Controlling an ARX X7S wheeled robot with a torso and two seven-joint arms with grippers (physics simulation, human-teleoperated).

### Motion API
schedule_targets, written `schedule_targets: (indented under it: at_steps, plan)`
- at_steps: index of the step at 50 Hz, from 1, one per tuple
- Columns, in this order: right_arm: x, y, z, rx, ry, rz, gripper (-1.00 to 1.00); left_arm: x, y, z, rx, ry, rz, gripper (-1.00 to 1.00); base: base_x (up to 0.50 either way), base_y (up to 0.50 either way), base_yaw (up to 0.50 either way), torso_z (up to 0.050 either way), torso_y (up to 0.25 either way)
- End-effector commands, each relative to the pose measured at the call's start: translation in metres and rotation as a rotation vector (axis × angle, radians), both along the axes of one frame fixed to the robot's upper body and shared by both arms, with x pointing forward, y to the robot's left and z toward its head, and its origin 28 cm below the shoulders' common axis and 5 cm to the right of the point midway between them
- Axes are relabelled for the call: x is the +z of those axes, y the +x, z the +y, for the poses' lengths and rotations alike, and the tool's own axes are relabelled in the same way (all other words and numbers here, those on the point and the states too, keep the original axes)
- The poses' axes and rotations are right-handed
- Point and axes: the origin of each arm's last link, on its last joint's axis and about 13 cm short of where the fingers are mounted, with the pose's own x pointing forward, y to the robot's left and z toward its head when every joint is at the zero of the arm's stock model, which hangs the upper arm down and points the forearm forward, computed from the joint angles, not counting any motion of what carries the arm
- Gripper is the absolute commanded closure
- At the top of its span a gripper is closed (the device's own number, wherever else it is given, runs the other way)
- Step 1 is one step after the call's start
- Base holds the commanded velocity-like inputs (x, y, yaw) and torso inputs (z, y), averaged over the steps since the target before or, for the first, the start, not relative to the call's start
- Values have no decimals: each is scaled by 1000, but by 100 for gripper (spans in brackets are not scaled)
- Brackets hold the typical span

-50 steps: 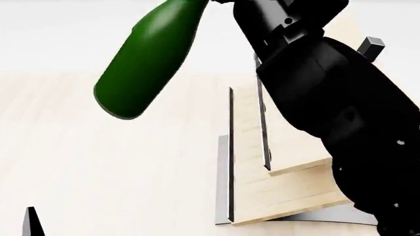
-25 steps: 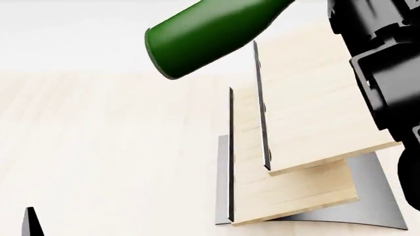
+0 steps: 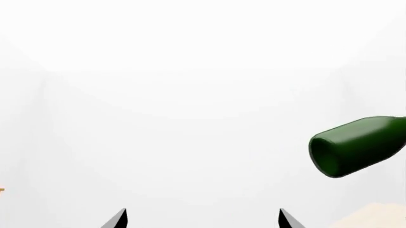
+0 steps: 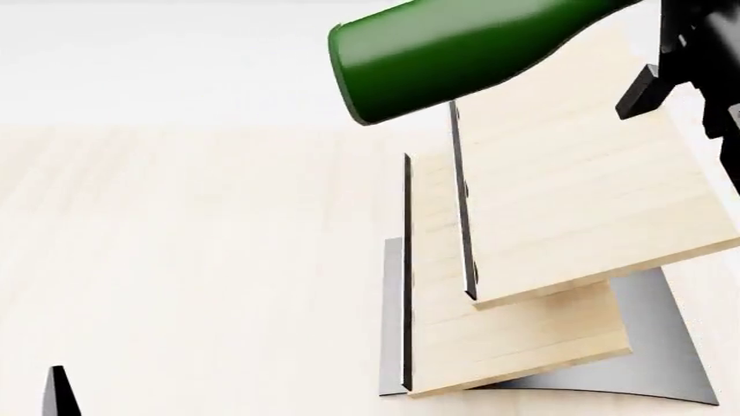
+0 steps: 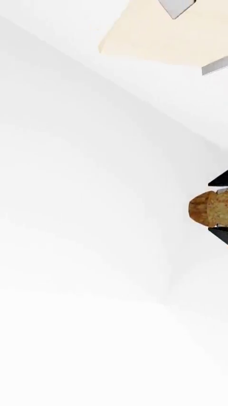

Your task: Put the wine bottle on the wine rack.

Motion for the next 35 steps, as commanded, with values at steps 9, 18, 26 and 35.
schedule_targets:
  at_steps: [9, 18, 26, 35]
  plan:
    - [10, -18, -20, -65, -15, -9, 100, -1, 0, 0, -1, 4, 3, -100, 0, 0, 0, 0, 1]
    - [2, -15, -30, -73, -43, 15, 100, -1, 0, -1, -2, 6, 4, -100, 0, 0, 0, 0, 0]
    - [-4, -12, -37, -80, -48, 33, 100, 0, 0, -1, -2, 6, 3, -100, 0, 0, 0, 2, 1]
    - [-12, -10, -43, -95, -45, 55, 100, -1, 1, -1, -2, 7, 4, -100, 0, 0, 0, 0, 0]
